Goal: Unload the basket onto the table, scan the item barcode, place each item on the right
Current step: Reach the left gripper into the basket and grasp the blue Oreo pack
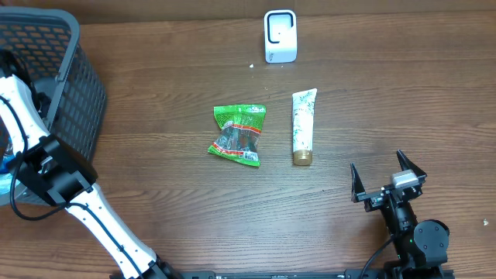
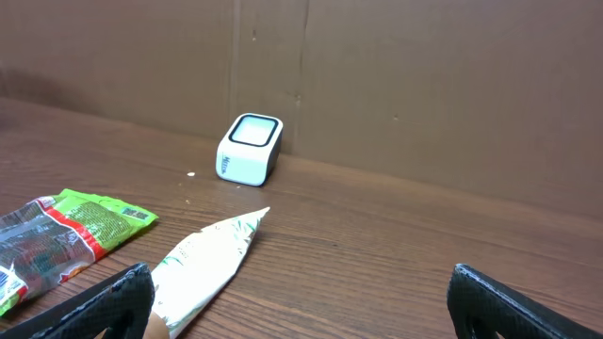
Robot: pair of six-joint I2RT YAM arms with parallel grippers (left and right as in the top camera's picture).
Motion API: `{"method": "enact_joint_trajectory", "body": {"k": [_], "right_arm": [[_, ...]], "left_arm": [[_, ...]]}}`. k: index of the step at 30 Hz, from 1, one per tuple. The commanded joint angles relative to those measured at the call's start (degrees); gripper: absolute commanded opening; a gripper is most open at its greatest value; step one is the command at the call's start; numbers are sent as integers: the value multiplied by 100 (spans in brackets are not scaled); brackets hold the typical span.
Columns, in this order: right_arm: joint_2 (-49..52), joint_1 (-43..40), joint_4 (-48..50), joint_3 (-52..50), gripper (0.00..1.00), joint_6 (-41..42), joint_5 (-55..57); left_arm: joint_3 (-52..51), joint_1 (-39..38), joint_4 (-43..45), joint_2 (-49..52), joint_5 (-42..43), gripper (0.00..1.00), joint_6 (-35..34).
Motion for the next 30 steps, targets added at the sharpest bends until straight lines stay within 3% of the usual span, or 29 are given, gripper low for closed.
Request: {"method": "enact_joint_trajectory", "body": {"k": [1,6,10,14,24,30], "right_arm": [[-63,-33,31,-61,100,0,9],[-63,-33,31,-61,100,0,9],[-63,-33,31,-61,100,-2,9],[-63,-33,31,-61,100,-2,9],[-63,-33,31,-61,100,-2,9],[-63,-33,31,-61,100,0,9]], "left_arm": [[-2,-140,107,101,-140,74,437],[-4,-166,278,101,-181,74,527],[-4,-155,490,101,409,72,1235],[-7,-138,728,103,481,67,1606],[-356,-81,1399,105,481,63,1882],[-896,-52,1725,105,481,43,1880]]}}
